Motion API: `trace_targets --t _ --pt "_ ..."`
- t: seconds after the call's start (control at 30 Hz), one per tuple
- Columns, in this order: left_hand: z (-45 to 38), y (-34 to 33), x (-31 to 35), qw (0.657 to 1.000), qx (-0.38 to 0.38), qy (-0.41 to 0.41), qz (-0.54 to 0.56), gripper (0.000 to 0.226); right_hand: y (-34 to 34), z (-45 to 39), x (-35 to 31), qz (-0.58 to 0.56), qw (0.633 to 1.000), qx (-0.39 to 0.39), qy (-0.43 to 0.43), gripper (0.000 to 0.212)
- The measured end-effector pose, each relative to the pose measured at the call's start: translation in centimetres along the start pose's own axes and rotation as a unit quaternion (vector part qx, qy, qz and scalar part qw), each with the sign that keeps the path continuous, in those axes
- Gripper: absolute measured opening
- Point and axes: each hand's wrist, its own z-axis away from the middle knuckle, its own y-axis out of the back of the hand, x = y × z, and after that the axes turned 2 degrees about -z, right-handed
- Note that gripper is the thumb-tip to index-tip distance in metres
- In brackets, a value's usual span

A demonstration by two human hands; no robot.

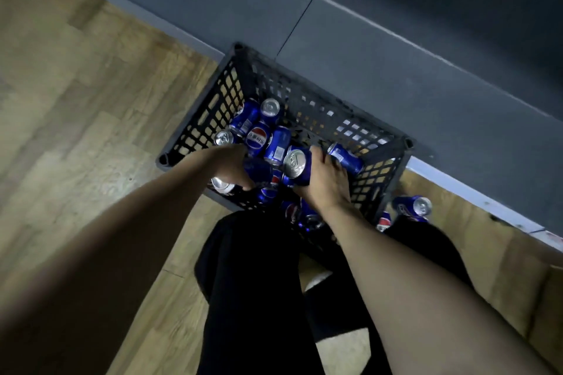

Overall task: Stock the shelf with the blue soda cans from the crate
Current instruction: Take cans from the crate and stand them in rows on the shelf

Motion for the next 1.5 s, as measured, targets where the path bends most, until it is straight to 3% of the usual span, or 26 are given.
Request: trace_targets --t 0.13,0.27,0.67,0.9,1.1,1.3,1.5 --pt "7.3 4.7 3.0 0.995 0.047 -0.019 0.090 0.064 7.9 4.4 -2.5 -0.022 0.999 0.032 0.007 0.088" --pt "14.7 9.7 6.9 0.984 0.110 -0.029 0.141 0.060 15.8 8.1 -4.8 -0.055 0.997 0.063 0.003 0.085" --pt "29.3 22.6 19.0 0.960 0.213 -0.111 0.143 0.049 36.1 17.1 -8.6 -0.174 0.961 0.209 -0.039 0.076" --pt "34.1 27.0 23.6 0.938 0.240 -0.171 0.186 0.059 43.8 19.9 -9.7 -0.175 0.939 0.294 -0.021 0.074" --pt "37.3 31.2 25.9 0.913 0.255 -0.257 0.189 0.076 48.8 21.1 -11.5 -0.204 0.901 0.384 -0.015 0.072" --pt "39.5 36.2 27.5 0.875 0.271 -0.339 0.214 0.068 53.6 20.8 -14.0 -0.240 0.852 0.465 -0.004 0.081" --pt "40.4 39.8 30.6 0.831 0.268 -0.404 0.272 0.065 58.5 20.2 -15.2 -0.266 0.800 0.538 0.015 0.074"
